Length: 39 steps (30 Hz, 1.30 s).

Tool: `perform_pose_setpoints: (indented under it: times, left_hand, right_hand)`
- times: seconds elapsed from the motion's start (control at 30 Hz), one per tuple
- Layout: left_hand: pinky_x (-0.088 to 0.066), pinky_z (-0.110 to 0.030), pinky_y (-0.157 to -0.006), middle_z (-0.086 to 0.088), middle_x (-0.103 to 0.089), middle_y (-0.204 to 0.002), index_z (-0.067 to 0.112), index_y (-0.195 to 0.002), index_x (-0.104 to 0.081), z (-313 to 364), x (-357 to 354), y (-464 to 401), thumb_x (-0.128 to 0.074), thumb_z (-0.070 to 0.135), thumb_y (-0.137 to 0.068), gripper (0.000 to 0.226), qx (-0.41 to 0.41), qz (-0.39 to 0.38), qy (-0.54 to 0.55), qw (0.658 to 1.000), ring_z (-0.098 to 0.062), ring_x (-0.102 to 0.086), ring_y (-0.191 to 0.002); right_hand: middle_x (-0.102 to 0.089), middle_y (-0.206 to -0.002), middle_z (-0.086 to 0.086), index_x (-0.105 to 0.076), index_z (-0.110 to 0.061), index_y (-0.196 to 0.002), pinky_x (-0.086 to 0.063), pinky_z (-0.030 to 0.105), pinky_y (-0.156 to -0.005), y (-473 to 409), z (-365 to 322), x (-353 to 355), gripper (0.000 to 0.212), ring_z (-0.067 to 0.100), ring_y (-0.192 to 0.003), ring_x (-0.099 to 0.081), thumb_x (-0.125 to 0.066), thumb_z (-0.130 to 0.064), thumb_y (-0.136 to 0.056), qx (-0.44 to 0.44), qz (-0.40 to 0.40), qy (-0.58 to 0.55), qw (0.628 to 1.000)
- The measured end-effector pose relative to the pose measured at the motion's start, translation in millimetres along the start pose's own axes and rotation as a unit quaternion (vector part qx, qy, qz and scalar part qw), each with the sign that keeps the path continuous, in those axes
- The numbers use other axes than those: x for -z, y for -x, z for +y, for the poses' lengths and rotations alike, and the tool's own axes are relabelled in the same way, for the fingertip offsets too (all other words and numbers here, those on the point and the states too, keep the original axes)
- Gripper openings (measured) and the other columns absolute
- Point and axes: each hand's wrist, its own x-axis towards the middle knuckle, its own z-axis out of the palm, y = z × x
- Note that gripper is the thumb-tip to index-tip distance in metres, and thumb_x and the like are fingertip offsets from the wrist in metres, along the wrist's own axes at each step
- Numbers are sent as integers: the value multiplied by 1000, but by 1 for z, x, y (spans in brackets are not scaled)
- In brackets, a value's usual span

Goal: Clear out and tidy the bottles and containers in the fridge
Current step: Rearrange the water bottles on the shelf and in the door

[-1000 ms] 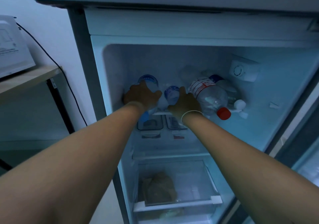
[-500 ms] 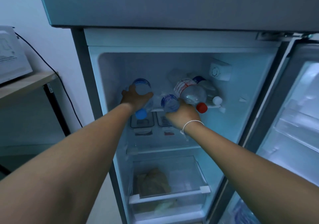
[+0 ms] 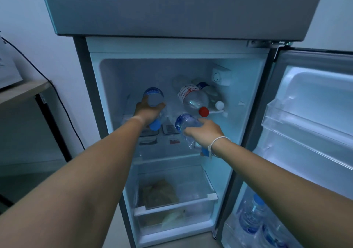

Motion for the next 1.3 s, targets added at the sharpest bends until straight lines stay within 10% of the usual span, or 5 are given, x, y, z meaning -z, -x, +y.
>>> perform_pose_setpoints:
  times: [0.27, 0.43, 0.57, 0.73, 1.3]
  left_hand:
    - [-52, -36, -68, -8, -31, -149, 29, -150, -14, 10, -24, -1, -56, 52, -81, 83, 7, -10, 13, 1000, -33, -51, -123]
    - [-46, -29, -51, -9, -26, -152, 28, -151, -10, 16, -42, -14, -52, 54, -83, 84, -1, -18, 0, 1000, -34, -48, -125]
    - [-54, -37, -64, -9, -22, -154, 26, -151, -8, 21, -53, -27, -50, 55, -84, 84, 0, -10, -4, 1000, -34, -45, -128]
    - [-49, -27, -48, -8, -17, -156, 27, -151, -6, 23, -60, -40, -50, 57, -83, 86, -4, -17, 0, 1000, -31, -45, -129]
    - [-59, -37, -70, -8, -22, -156, 29, -151, -5, 23, -57, -47, -45, 66, -80, 89, -5, -16, -66, 998, -29, -49, -125]
  right_hand:
    - [-58, -99, 7, -58, -15, -115, -55, 46, -88, 5, 15, 5, 39, 33, -97, -62, -62, -24, -77, -46, 2, -12, 999]
    - [-59, -87, 8, -62, -12, -100, -54, 40, -76, -10, 32, -5, 30, 33, -81, -61, -60, -23, -72, -73, -8, -20, 997]
    - [-53, -69, 4, -60, -9, -91, -46, 31, -63, -24, 48, -13, 18, 24, -61, -51, -56, -18, -75, -94, -29, -28, 995]
    - [-55, -85, 5, -60, -10, -105, -48, 32, -69, -35, 60, -19, 33, 29, -78, -55, -60, -22, -74, -100, -44, -27, 994]
    - [-58, -96, 8, -60, -9, -112, -52, 36, -74, -51, 71, -24, 42, 29, -82, -57, -64, -24, -73, -125, -64, -37, 989]
